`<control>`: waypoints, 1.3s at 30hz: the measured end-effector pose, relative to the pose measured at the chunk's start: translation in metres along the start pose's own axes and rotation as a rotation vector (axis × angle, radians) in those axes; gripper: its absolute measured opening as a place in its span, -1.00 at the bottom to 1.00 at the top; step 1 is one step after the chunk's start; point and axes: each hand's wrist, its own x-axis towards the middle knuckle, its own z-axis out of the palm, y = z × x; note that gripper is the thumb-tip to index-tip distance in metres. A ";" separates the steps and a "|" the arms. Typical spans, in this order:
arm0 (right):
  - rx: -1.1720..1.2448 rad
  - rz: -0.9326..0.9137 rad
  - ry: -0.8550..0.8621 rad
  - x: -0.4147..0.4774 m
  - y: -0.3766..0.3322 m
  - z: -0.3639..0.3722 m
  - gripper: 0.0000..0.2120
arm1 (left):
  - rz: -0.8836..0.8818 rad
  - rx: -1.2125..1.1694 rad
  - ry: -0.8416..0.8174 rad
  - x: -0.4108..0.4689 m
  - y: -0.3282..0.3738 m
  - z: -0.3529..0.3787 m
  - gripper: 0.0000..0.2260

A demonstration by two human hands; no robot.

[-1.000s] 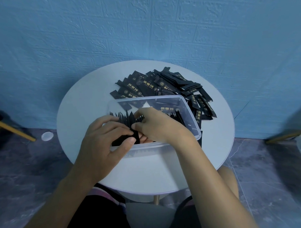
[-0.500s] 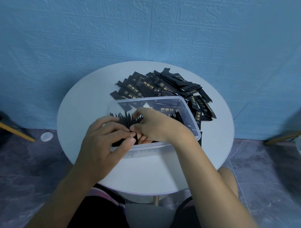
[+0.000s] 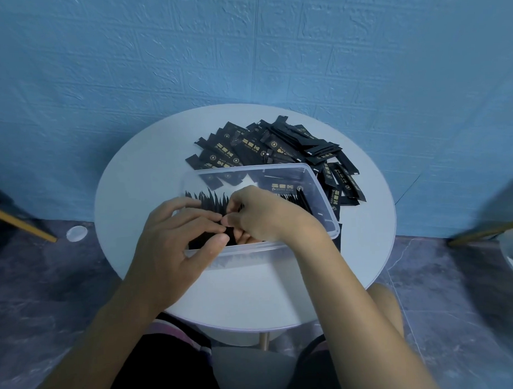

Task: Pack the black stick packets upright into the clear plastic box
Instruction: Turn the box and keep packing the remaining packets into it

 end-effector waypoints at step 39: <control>0.361 -0.217 0.622 -0.067 0.066 -0.055 -0.82 | -0.034 0.064 -0.112 0.002 0.007 -0.008 -0.70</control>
